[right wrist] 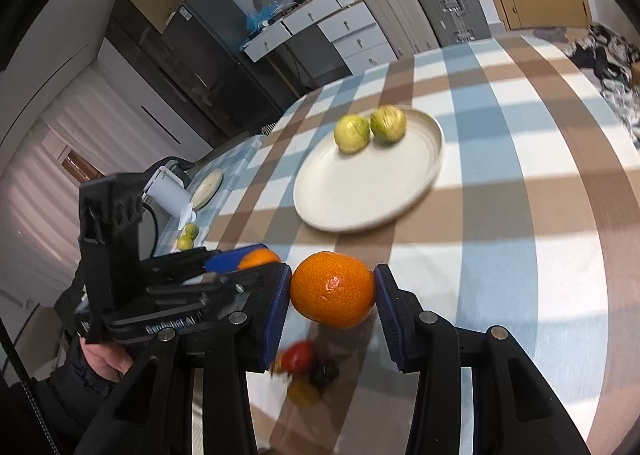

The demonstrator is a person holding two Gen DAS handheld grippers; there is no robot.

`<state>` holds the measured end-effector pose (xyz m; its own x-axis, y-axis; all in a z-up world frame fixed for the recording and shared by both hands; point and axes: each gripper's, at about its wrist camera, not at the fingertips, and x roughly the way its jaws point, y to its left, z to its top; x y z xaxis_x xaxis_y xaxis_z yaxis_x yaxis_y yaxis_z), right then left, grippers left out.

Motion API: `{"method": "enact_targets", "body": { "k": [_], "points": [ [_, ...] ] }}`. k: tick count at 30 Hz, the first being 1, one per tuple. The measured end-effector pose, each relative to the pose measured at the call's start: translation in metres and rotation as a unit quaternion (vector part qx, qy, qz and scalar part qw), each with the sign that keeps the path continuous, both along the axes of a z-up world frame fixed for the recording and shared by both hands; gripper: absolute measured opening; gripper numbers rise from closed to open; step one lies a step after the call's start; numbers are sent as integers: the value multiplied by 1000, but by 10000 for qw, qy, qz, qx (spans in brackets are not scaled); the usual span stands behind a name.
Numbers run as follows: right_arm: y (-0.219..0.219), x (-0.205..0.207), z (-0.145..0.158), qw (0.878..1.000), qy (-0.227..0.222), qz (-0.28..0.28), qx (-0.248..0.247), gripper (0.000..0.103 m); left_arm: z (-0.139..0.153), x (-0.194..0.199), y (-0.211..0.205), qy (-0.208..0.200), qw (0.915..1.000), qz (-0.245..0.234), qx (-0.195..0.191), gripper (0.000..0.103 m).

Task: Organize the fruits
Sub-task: 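Carry both oranges onto the cream plate beside the yellow fruits and release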

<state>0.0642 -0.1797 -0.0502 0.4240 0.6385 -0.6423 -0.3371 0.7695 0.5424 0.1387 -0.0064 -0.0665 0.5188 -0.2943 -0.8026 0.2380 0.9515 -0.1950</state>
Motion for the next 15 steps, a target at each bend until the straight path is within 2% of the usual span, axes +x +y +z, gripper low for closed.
{"method": "enact_targets", "body": {
  "k": [4,9,15],
  "points": [
    [17,29,3,9998,-83,164,-74,43,11,40,27,-61,9995,248,-175,37],
    [45,71,-6,9990,-53,340,-291,43,13,87,40,-63,9994,276,-202,37],
    [88,110,-23,9961,49,715,-517,43,-7,143,48,180,9984,341,-402,37]
  ]
}}
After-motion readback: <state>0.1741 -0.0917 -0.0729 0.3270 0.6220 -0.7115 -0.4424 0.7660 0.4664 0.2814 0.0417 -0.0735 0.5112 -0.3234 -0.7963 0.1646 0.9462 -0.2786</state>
